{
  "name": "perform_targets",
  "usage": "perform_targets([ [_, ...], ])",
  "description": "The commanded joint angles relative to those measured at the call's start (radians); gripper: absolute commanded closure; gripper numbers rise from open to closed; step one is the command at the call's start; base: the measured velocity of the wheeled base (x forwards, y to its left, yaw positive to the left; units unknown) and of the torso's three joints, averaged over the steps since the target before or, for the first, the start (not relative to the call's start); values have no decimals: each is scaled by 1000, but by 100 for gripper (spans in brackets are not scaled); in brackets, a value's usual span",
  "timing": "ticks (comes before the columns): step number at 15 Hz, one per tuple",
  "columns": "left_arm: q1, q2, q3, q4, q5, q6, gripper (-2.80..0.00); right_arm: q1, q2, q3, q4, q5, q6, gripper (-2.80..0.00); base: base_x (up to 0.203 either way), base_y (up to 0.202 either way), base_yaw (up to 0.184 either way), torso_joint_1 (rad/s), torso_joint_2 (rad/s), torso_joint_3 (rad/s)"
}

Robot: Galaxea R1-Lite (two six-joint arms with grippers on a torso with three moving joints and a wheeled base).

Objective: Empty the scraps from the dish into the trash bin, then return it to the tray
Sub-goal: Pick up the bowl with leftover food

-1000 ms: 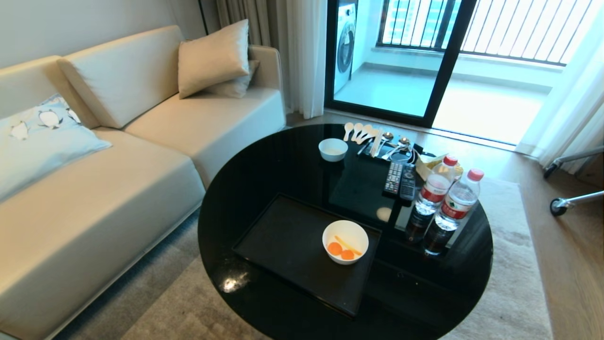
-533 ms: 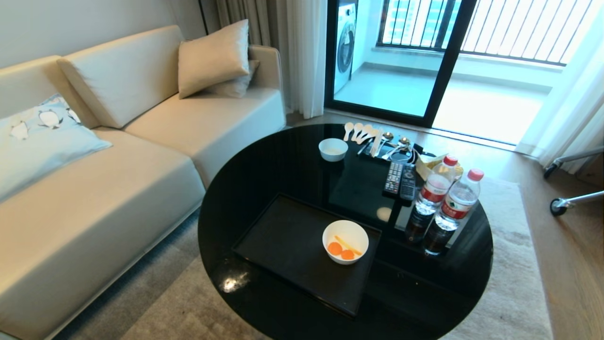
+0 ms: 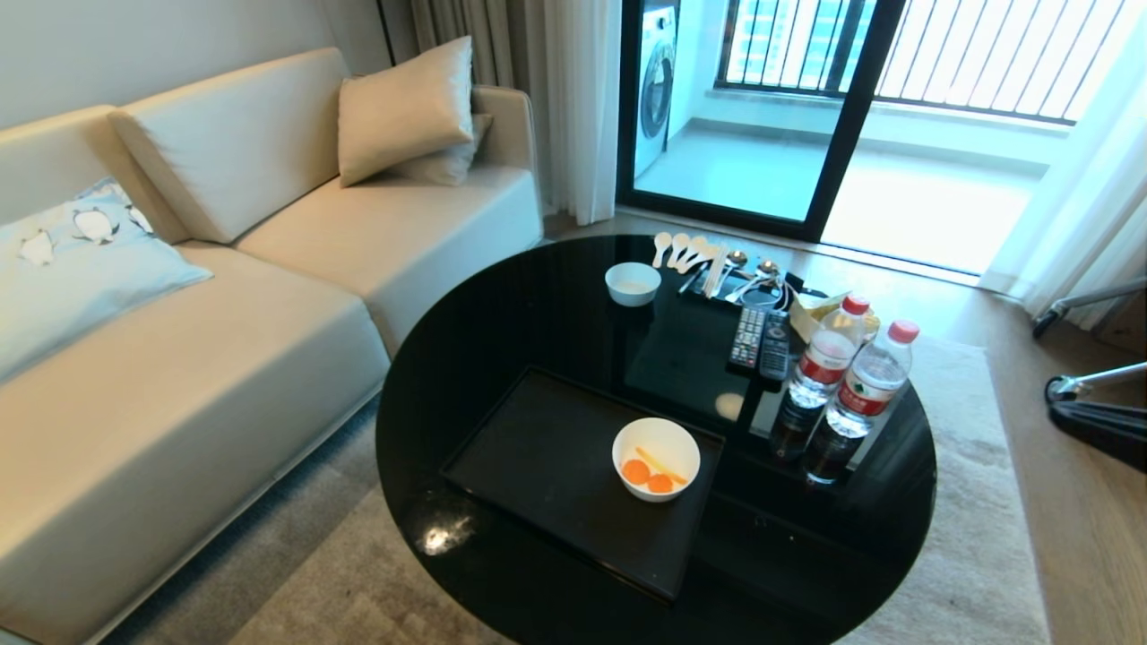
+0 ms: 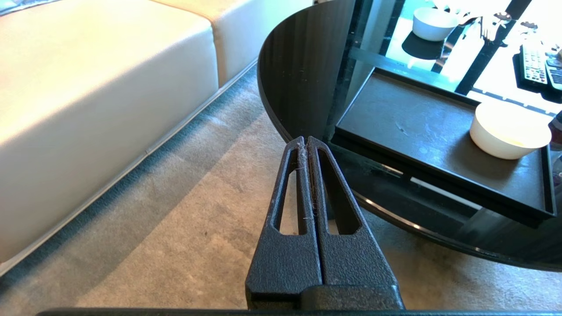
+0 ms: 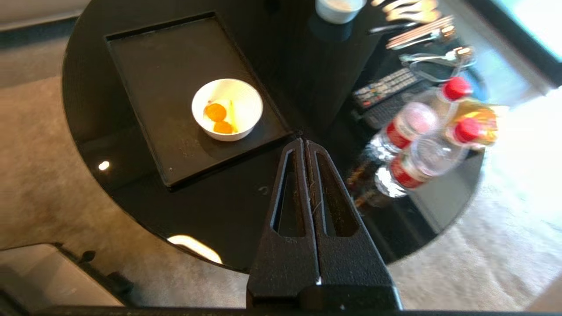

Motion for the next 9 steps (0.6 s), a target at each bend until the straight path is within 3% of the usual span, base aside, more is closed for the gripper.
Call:
perform_targets([
  [1,0,0,0,0,0,-1,0,64,253,-70,-25,1,17,0,0,0,0,0,0,0],
  [4,0,0,0,0,0,-1,0,154,461,-170,-70,-19,96,0,0,0,0,0,0,0],
  [9,0,0,0,0,0,-1,0,280,717,-301,-76,-121,491,0,0,0,0,0,0,0],
])
